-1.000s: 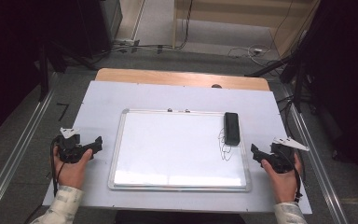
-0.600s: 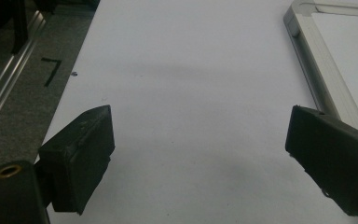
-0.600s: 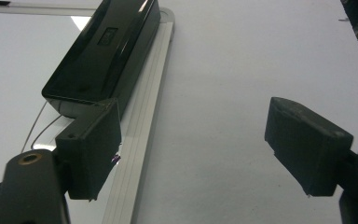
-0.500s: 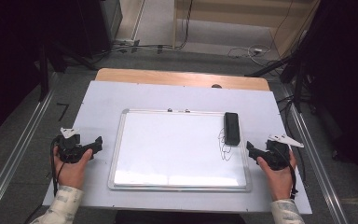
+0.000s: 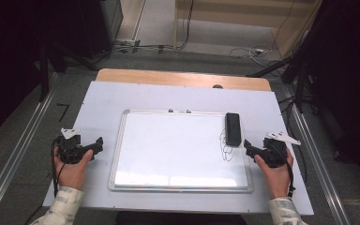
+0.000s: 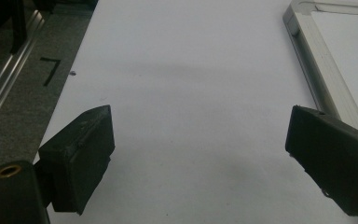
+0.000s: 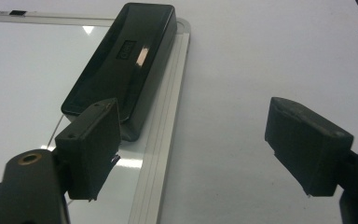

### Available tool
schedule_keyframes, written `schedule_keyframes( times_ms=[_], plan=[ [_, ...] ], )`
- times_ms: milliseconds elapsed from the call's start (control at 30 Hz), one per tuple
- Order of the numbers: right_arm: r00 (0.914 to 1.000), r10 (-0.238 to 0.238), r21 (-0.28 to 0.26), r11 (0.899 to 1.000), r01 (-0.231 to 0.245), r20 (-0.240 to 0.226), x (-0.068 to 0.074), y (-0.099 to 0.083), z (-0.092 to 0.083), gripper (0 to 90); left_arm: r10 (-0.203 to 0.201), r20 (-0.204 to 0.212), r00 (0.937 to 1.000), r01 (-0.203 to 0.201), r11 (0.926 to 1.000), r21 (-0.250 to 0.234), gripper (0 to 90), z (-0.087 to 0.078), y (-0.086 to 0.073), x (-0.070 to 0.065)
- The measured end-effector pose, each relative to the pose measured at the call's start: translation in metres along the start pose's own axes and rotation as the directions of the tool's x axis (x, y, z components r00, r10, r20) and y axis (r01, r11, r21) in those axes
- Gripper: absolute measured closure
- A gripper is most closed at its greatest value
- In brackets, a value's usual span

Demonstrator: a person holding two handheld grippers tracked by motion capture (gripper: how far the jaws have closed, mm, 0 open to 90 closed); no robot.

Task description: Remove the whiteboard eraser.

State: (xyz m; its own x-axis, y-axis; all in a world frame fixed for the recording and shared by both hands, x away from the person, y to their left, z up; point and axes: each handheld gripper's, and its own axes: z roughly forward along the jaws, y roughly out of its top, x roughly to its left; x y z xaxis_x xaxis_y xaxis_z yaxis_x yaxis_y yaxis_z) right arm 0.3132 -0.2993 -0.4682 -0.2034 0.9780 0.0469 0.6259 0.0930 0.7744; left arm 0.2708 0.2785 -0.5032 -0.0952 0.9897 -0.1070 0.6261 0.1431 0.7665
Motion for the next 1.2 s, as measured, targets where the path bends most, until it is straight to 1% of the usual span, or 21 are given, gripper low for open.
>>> schedule_keyframes(
  times_ms=[300, 433, 833, 1200],
  plan=[
    [0.9998, -0.008, -0.004, 1.000, 0.008, -0.016, 0.008, 0.006, 0.008, 17.2, 0.003, 0.000, 1.0000, -0.003, 1.0000, 0.005, 8.7, 0.001, 0.000, 0.000],
    [0.9997, -0.005, -0.001, 1.000, 0.005, -0.025, 0.013, 0.009, 0.012, 17.3, 0.000, 0.001, 1.0000, 0.000, 1.0000, 0.004, 8.7, 0.001, 0.000, 0.000],
    [0.9996, -0.013, 0.006, 1.000, 0.013, -0.027, 0.022, 0.015, 0.024, 17.4, -0.003, 0.004, 1.0000, 0.003, 1.0000, 0.006, 8.7, 0.001, 0.000, 0.001],
    [0.9994, -0.020, 0.010, 1.000, 0.020, -0.030, 0.026, 0.019, 0.031, 17.5, -0.005, 0.006, 1.0000, 0.005, 1.0000, 0.006, 8.7, 0.001, 0.000, 0.001]
  ],
)
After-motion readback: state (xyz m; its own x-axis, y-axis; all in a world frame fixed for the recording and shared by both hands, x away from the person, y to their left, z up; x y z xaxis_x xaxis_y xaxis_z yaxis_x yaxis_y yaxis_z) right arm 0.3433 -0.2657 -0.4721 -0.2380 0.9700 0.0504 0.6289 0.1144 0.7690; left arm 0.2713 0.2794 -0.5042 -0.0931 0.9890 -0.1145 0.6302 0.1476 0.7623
